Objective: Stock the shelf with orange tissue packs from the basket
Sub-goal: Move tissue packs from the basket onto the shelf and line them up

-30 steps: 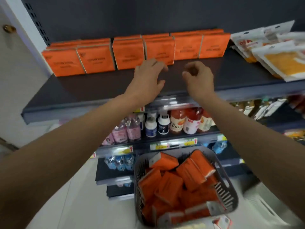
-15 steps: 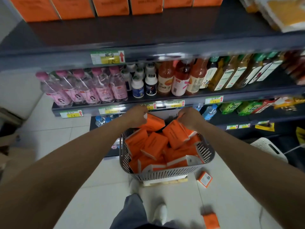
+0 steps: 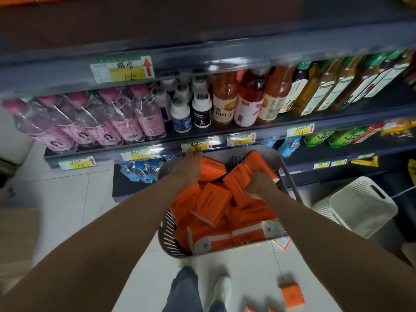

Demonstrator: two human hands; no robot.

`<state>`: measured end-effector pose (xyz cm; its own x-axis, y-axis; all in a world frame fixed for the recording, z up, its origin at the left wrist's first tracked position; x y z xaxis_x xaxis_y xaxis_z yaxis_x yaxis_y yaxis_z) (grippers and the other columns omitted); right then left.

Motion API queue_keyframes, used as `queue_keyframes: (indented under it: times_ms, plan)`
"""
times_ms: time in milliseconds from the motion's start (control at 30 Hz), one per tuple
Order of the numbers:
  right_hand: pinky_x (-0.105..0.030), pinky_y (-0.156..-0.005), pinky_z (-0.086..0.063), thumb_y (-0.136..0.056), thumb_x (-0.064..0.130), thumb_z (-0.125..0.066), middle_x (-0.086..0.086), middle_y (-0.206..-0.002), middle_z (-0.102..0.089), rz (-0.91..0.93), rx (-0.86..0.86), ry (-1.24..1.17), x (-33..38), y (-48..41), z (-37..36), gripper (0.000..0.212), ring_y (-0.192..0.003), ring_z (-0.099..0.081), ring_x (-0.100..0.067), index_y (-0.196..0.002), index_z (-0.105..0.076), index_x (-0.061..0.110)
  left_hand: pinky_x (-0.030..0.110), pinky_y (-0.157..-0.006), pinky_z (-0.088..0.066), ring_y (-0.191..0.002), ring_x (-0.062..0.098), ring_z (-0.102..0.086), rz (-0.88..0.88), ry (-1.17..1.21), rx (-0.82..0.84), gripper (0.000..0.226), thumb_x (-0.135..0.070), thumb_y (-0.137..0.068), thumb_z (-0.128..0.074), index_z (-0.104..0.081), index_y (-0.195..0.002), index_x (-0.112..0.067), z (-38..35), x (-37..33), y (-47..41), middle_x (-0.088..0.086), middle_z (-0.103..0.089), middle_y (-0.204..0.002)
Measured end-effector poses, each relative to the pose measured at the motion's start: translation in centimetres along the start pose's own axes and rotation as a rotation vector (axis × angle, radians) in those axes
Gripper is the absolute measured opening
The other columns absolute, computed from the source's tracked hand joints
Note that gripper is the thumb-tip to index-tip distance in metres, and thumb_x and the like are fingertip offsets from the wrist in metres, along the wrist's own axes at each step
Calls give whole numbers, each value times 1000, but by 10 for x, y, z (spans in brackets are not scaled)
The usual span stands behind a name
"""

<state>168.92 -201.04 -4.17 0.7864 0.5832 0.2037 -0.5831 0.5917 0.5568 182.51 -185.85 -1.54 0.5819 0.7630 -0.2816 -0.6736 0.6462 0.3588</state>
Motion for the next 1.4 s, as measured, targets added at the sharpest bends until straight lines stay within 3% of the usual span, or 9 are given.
queue_keyframes:
  times_ms: [67,300,367,500,600,667,967,1167,1400]
  plan:
    - [-32,-79,-54,-87,10,-59,-16,-112,-61,-12,-17,6,3,-3,-4,32,-96,-62,-27,-117,-51,2,43,-89,-50,-110,34,-54,23,5,-20,57,-4,-85,-57,-33,-137,-10,-4,2,-3,17,-39,-134]
    - [-29,-72,-53,-85,9,-59,-6,-91,-59,0,-49,-73,0,6,16,25,-83,-60,-21,-110,-54,9,38,-84,-47,-103,28,-56,-22,-14,-42,30,-9,-86,-55,-45,-115,-10,7,-8,11,11,-54,-112]
    - [-29,-65,-52,-84,9,-58,-9,-95,-62,45,-80,-42,2,16,35,41,-86,-62,-25,-124,-50,9,36,-80,-44,-103,30,-56,-43,-3,-47,28,-5,-86,-52,-47,-113,-6,22,-14,19,13,-56,-113]
    - [-34,-80,-49,-81,6,-53,-17,-119,-60,115,-178,-99,8,44,88,39,-109,-57,-33,-121,-55,8,34,-83,-43,-109,32,-54,-68,27,-88,34,-3,-85,-50,-49,-118,-2,64,-32,40,17,-57,-119]
    - [-36,-84,-51,-81,2,-50,-20,-119,-60,163,-264,-155,16,71,125,41,-110,-56,-35,-122,-55,3,33,-69,-39,-92,29,-55,-63,46,-161,28,-4,-84,-50,-51,-112,-1,96,-46,62,17,-59,-107]
    - [-33,-73,-51,-80,1,-48,-20,-111,-63,190,-311,-214,19,88,149,38,-100,-60,-35,-116,-58,1,32,-65,-39,-83,26,-52,-73,68,-217,24,-5,-84,-50,-53,-107,-2,119,-54,75,15,-58,-99]
    - [-33,-75,-46,-83,8,-52,-22,-111,-66,306,-621,-326,39,162,259,29,-101,-60,-37,-109,-64,3,29,-75,-41,-102,31,-58,-200,188,-464,27,-7,-85,-50,-59,-111,-7,239,-93,128,14,-62,-110]
    - [-36,-87,-47,-84,11,-50,-13,-123,-62,330,-757,-376,61,181,319,42,-112,-57,-33,-125,-59,15,27,-74,-37,-100,26,-56,-219,301,-634,32,-7,-85,-53,-56,-117,-10,309,-97,128,12,-61,-113]
    - [-44,-97,-46,-84,6,-43,-18,-131,-52,258,-931,-403,78,182,366,49,-117,-50,-39,-130,-54,20,40,-93,-50,-108,34,-59,-211,535,-730,37,-5,-85,-58,-55,-122,-5,356,-82,90,20,-59,-121]
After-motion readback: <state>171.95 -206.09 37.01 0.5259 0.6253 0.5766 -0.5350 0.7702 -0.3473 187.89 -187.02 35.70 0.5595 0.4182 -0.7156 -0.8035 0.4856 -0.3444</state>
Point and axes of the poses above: each hand's wrist, its own y-axis away from the middle knuckle, its own z-axis out of the back of the hand, x = y × z, the point moved 5 cm from there along -y, towards the middle knuckle
